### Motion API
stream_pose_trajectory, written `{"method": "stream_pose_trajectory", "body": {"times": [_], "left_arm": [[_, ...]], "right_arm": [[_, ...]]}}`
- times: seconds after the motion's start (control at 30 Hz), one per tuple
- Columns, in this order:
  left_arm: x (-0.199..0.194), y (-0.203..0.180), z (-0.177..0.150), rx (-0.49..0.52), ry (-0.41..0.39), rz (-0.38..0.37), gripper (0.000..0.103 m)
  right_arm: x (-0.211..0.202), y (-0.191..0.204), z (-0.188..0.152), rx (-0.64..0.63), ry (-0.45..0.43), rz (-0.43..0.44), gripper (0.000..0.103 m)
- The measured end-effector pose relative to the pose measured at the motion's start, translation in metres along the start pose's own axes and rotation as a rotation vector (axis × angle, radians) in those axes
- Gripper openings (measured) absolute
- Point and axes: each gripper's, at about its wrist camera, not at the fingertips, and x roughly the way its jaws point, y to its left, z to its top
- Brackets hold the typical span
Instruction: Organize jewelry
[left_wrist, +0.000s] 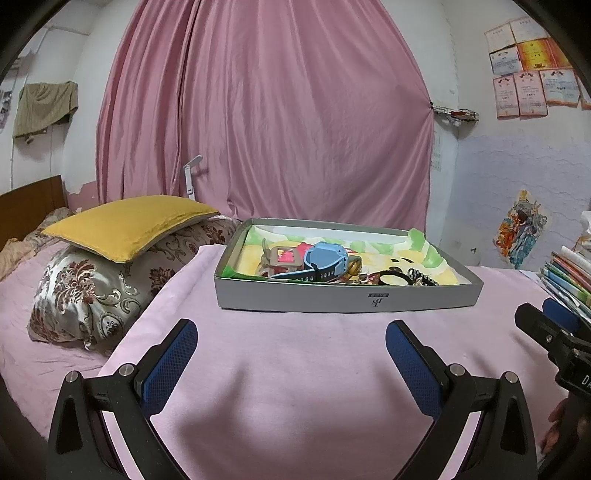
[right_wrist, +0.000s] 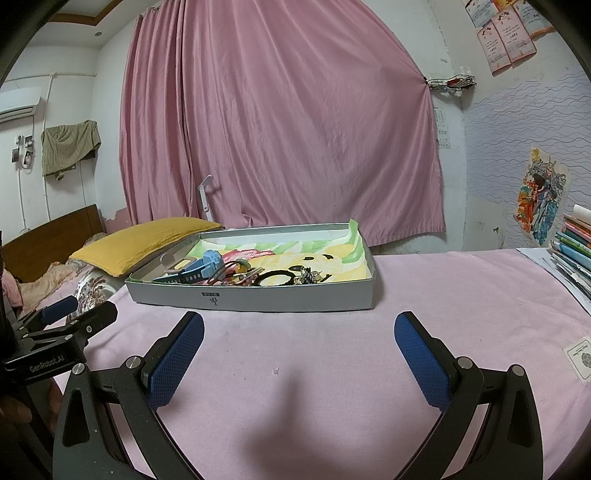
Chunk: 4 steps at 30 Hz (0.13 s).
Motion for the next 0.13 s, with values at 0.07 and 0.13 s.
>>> {"method": "stream_pose_trajectory", "body": {"times": [0.07, 0.13], "left_arm": [[-0.0007, 0.0008, 0.0003, 0.001, -0.003, -0.003, 0.102], [-0.0005, 0.0009, 0.0003, 0.003, -0.001, -0.005, 0.102]], "right_arm": [[0.0000, -0.0004, 0.0002, 0.000, 0.000, 0.000, 0.101], [-0.0002, 0.0002, -0.0002, 0.000, 0.000, 0.000, 0.101]]}}
